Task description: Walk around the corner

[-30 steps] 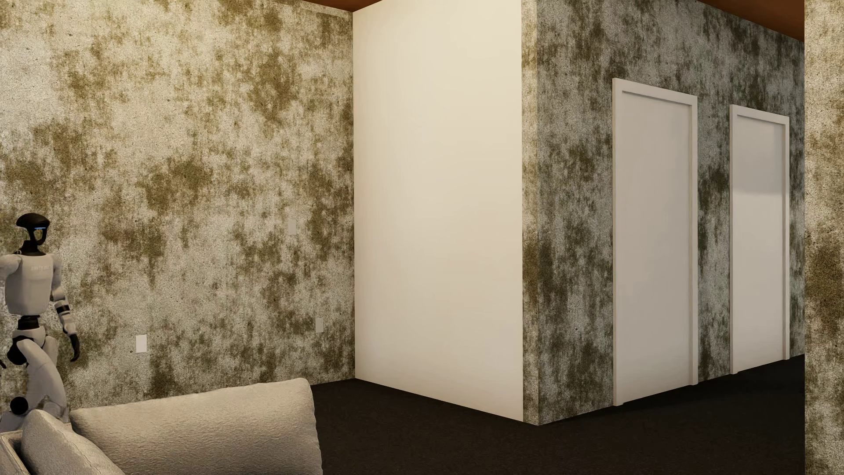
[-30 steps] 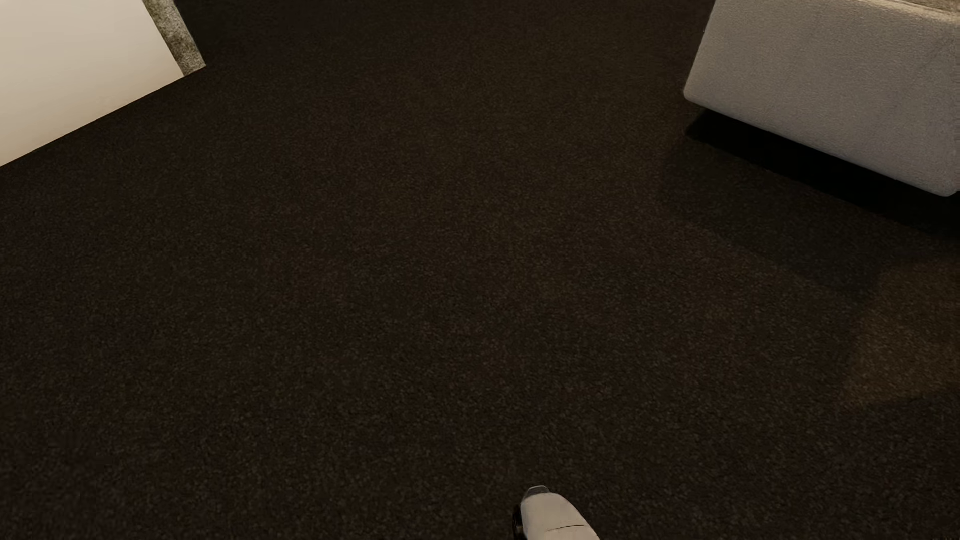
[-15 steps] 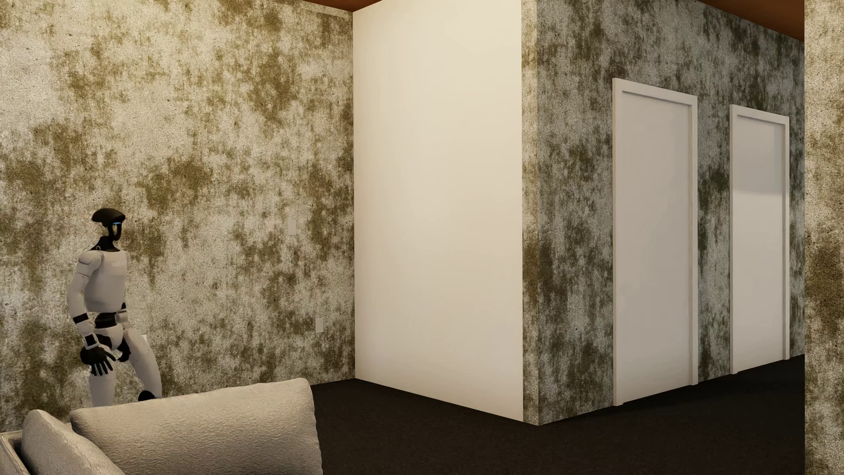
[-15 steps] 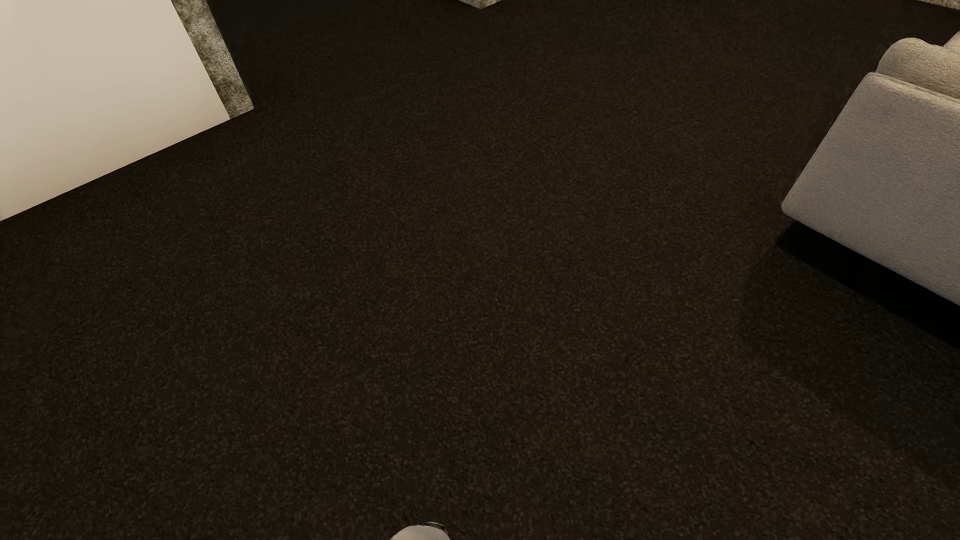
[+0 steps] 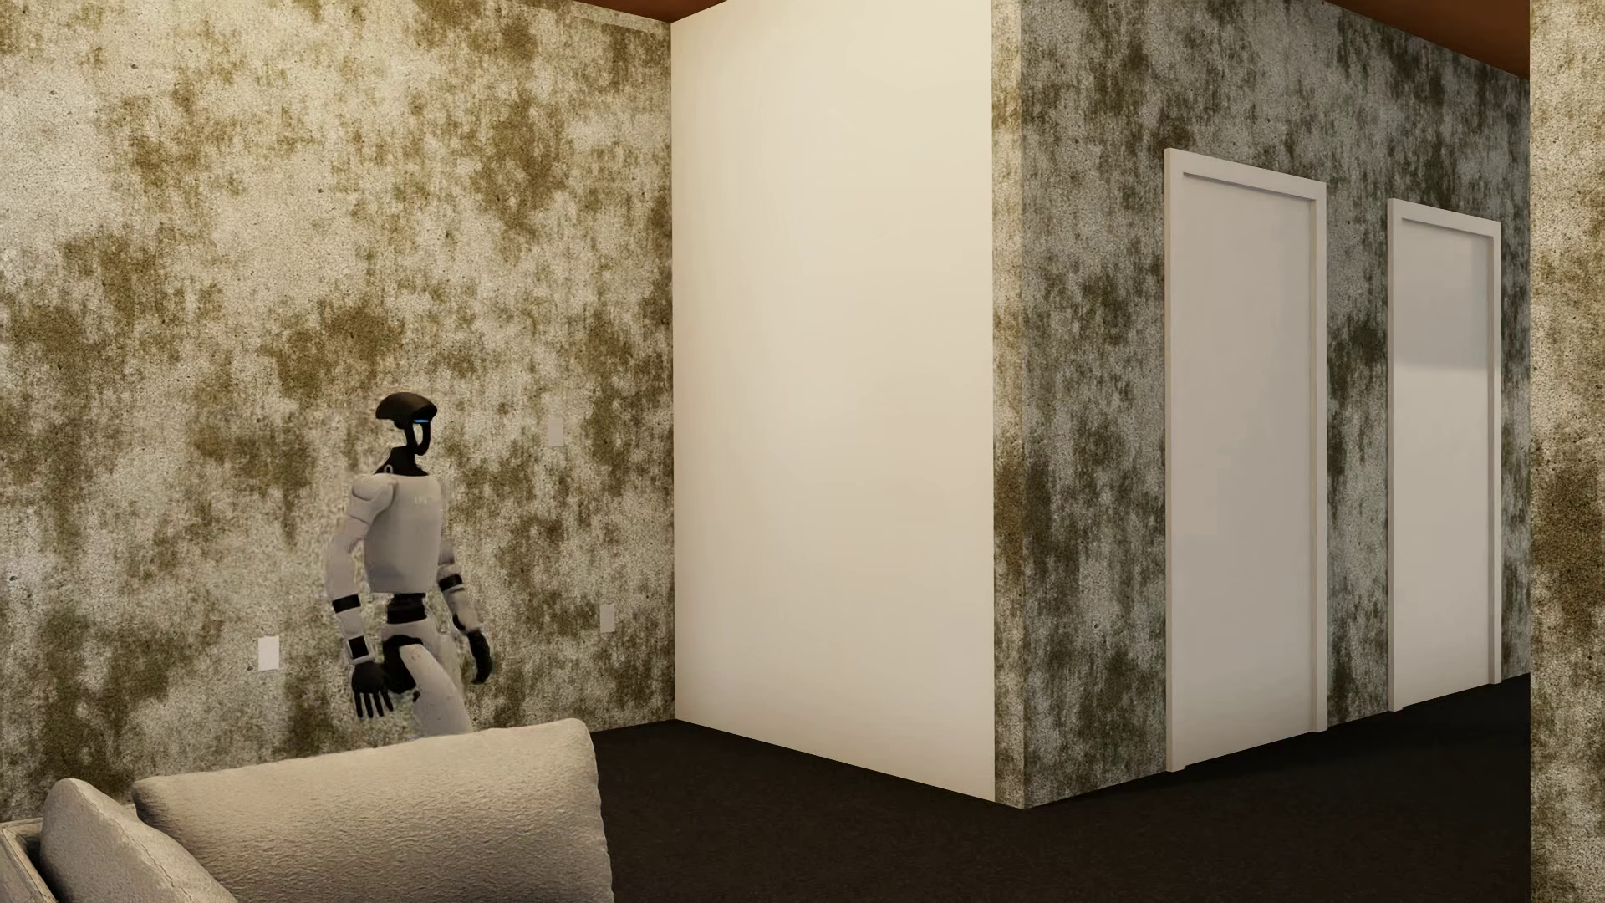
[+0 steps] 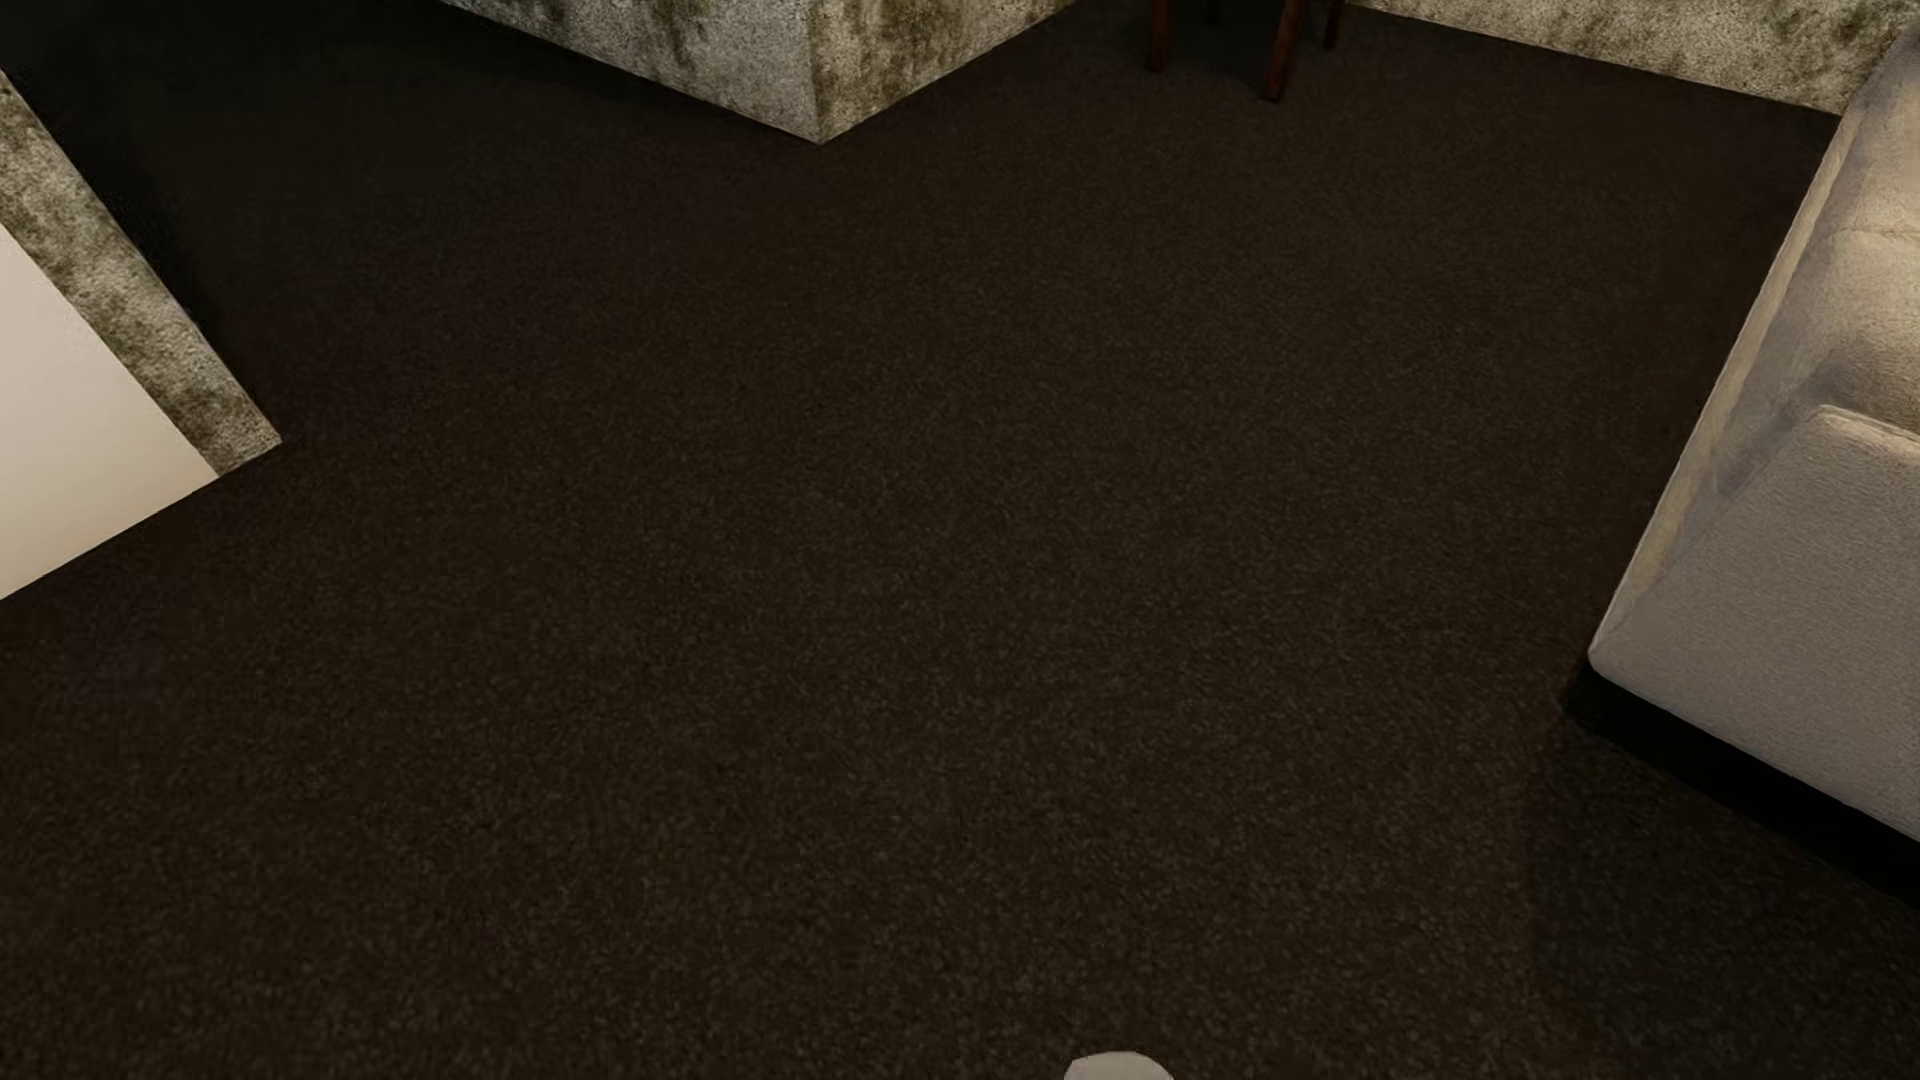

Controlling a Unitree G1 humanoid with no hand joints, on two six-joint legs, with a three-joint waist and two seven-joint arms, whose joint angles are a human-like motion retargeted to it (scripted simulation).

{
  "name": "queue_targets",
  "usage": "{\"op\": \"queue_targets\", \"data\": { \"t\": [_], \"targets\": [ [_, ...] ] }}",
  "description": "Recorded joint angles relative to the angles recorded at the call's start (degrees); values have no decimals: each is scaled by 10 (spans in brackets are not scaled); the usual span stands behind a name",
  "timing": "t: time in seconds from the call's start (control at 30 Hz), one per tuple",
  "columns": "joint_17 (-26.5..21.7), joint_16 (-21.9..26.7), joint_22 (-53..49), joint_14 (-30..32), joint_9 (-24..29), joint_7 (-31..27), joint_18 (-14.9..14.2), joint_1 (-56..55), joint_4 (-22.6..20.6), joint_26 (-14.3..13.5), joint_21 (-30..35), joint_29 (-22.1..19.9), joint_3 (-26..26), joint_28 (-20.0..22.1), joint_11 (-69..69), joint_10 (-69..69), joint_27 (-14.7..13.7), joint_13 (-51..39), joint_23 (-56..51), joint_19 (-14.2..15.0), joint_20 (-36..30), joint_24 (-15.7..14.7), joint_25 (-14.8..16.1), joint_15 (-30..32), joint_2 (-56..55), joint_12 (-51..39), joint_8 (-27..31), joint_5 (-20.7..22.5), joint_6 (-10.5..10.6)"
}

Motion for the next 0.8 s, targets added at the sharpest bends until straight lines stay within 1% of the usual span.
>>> {"op": "queue_targets", "data": {
  "t": [0.03,0.07,0.1,0.13,0.17,0.2,0.23,0.27,0.3,0.33,0.37,0.4,0.43,0.47,0.5,0.53,0.57,0.6,0.63,0.67,0.7,0.73,0.77,0.8],
  "targets": [
    [2,1,-2,-46,-5,0,0,39,6,0,-11,0,-15,0,-105,-15,0,3,11,0,21,0,0,29,-18,-20,0,-2,3],
    [3,6,-8,-77,-18,0,0,67,7,0,-5,0,-25,0,-207,-17,0,5,22,0,32,0,0,64,-32,-38,0,-6,2],
    [3,9,-17,-81,-28,0,0,81,12,0,-6,0,-34,0,-266,-16,0,8,28,0,44,0,0,81,-41,-49,0,-7,6],
    [5,13,-22,-66,-30,0,0,101,15,0,-1,0,-42,0,-271,-10,0,7,40,0,51,0,0,70,-52,-56,0,-8,6],
    [5,12,-33,-36,-26,0,0,123,31,0,-6,0,-53,0,-229,13,0,11,46,0,55,0,0,50,-58,-49,0,5,15],
    [4,6,-37,16,-31,0,0,137,46,0,9,0,-62,0,-188,53,0,12,63,0,68,0,0,70,-49,-31,0,16,19],
    [7,-10,-21,102,-45,0,0,107,61,0,3,0,-64,0,-140,139,0,15,78,0,82,0,0,86,-62,-15,0,25,31],
    [11,-25,1,187,-38,0,0,72,82,0,-4,0,-58,0,-100,260,0,17,94,0,82,0,0,61,-36,3,0,49,42],
    [14,-29,11,206,-33,0,0,7,82,0,-14,0,-39,0,-98,403,0,13,95,0,58,0,0,33,-3,11,0,60,40],
    [13,-33,20,190,-21,0,0,-64,92,0,-2,0,-19,0,-119,516,0,5,91,0,39,0,0,14,53,14,0,71,46],
    [10,-36,30,195,-18,0,0,-130,83,0,6,0,16,0,-146,545,0,-3,81,0,7,0,0,8,100,17,0,65,37],
    [8,-40,48,216,-11,0,0,-180,74,0,3,0,55,0,-172,500,0,-13,65,0,-6,0,0,6,143,26,0,63,26],
    [0,-38,57,265,-5,0,0,-219,64,0,15,0,85,0,-207,398,0,-24,42,0,-10,0,0,-1,197,42,0,56,15],
    [-2,-37,72,324,-5,0,0,-254,61,0,1,0,107,0,-229,270,0,-37,23,0,-10,0,0,-5,233,54,0,56,12],
    [-8,-33,77,319,-7,0,0,-274,61,0,-11,0,123,0,-250,144,0,-43,-11,0,-13,0,0,-13,270,66,0,56,8],
    [-13,-29,83,200,-13,0,0,-285,57,0,-32,0,137,0,-256,52,0,-50,-36,0,-27,0,0,-26,294,74,0,53,5],
    [-20,-26,89,71,-16,0,0,-295,54,0,-45,0,144,0,-255,24,0,-56,-55,0,-32,0,0,-37,320,84,0,47,2],
    [-23,-16,79,71,-18,0,0,-309,50,0,-59,0,152,0,-245,24,0,-54,-63,0,-48,0,0,-41,339,94,0,46,-3],
    [-22,-13,80,150,-21,0,0,-316,42,0,-75,0,158,0,-223,48,0,-46,-64,0,-52,0,0,-22,354,104,0,45,-6],
    [-18,-13,81,215,-25,0,0,-309,24,0,-94,0,154,0,-169,74,0,-31,-63,0,-48,0,0,34,356,116,0,31,-17],
    [-12,-14,89,251,-32,0,0,-301,-1,0,-90,0,143,0,-48,101,0,-24,-40,0,-52,0,0,121,307,119,0,7,-30],
    [-10,-14,97,239,-31,0,0,-273,-16,0,-80,0,121,0,85,123,0,-18,-17,0,-57,0,0,150,248,117,0,1,-32],
    [-7,-10,87,203,-19,0,0,-224,-29,0,-70,0,107,0,179,114,0,-16,-1,0,-53,0,0,80,187,112,0,-12,-44],
    [-4,-10,83,161,-6,0,0,-162,-27,0,-50,0,88,0,199,88,0,-19,12,0,-52,0,0,24,133,101,0,-8,-43]
  ]
}}
